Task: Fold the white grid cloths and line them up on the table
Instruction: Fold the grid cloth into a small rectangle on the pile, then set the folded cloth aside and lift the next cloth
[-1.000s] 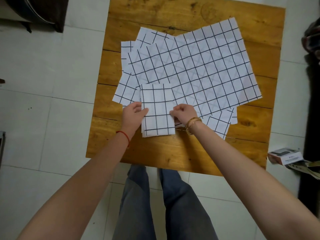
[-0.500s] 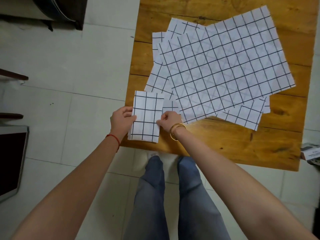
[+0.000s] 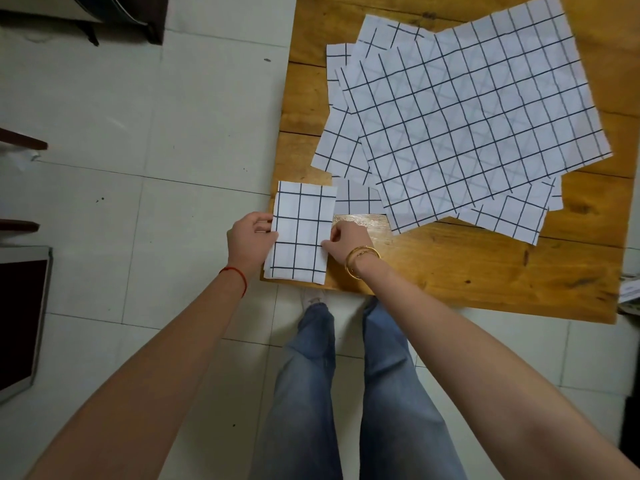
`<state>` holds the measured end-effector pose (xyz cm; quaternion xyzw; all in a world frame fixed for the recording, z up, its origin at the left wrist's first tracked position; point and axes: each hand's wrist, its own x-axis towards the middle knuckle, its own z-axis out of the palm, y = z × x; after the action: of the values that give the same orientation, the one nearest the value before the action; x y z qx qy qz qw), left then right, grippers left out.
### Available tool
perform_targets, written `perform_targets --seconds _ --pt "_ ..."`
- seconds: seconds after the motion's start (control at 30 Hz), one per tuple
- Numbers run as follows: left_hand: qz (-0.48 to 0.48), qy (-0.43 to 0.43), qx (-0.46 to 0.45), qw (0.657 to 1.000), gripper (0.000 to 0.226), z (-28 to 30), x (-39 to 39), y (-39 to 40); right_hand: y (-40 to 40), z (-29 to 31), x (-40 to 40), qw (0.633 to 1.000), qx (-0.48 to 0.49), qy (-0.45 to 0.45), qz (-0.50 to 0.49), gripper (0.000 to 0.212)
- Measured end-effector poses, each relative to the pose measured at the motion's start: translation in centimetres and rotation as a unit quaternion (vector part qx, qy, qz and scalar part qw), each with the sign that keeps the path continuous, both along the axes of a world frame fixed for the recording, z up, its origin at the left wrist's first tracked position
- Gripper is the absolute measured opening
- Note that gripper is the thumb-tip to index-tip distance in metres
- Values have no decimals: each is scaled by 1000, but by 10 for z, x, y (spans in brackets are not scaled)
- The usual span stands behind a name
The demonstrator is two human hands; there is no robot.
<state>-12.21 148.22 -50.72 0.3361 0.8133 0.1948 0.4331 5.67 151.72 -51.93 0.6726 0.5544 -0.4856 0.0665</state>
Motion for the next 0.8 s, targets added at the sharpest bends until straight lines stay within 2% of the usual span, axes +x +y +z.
perform_targets --seconds 0.2,0.33,0.47,0.67,0.8 --pt "-16 38 17 999 27 -4 -9 -3 -1 1 7 999 17 -21 28 17" --pt "-52 83 62 993 20 6 -8 6 5 5 31 992 97 -58 -48 18" --pt "-149 115 106 976 22 15 6 31 18 9 71 970 190 -81 -127 14" --pt "-327 163 148 919 26 11 45 83 27 -1 120 975 201 -91 -26 35" --pt "-393 190 158 886 30 7 72 113 26 -7 134 975 184 -99 70 47"
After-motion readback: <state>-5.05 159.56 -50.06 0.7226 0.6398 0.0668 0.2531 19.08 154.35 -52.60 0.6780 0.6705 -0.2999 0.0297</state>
